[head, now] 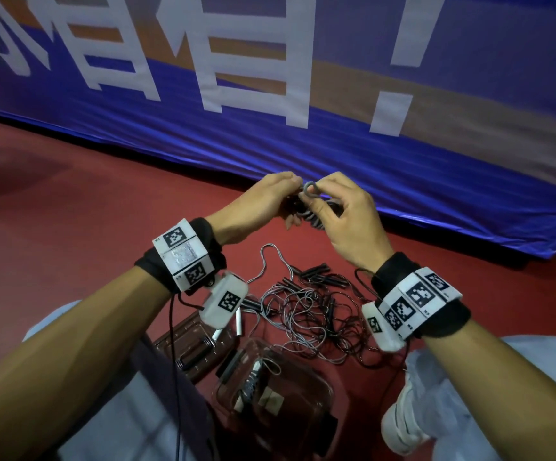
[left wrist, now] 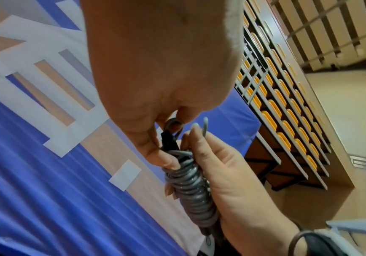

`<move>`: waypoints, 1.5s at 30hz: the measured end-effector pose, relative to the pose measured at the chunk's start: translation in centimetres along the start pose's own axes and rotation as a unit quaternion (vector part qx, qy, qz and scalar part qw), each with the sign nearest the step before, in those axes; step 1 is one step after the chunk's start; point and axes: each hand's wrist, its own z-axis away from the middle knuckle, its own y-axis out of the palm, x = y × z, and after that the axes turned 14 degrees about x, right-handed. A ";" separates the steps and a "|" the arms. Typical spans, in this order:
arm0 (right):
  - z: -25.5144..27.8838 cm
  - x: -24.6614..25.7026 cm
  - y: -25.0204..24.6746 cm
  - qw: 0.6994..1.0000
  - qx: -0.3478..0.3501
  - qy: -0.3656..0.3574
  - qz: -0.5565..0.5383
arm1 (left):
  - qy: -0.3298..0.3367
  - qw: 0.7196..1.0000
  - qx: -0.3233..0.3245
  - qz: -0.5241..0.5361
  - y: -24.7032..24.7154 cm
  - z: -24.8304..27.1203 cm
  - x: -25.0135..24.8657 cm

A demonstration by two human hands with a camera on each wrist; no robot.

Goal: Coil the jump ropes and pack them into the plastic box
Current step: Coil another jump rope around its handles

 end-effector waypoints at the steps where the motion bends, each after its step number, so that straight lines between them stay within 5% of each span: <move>1: 0.0 -0.1 0.1 1.000 0.004 -0.001 0.031 | 0.007 0.999 -0.004 -0.036 0.1 0.1 0.2; 5: -0.2 -0.2 -0.1 0.998 -0.014 0.001 0.054 | 0.023 0.991 -0.014 -0.129 0.3 0.1 0.4; 11: 0.0 0.2 -0.6 0.993 0.006 0.001 0.118 | -0.011 0.996 0.072 -0.049 -0.3 0.6 -0.6; 22: 0.3 0.5 -1.0 0.975 0.016 -0.028 0.219 | -0.018 0.998 0.032 0.043 0.2 -0.3 -0.2; 27: 0.3 0.2 -0.8 0.968 0.019 -0.030 0.250 | -0.016 0.996 0.072 0.045 0.0 -0.3 -0.3; 38: 0.5 0.9 -1.2 0.985 0.015 -0.005 0.171 | -0.018 0.999 0.026 0.041 0.0 -0.4 -0.1; 45: 0.0 0.2 -1.0 0.996 -0.019 0.008 0.088 | 0.064 0.995 -0.064 -0.035 0.7 -0.2 -0.3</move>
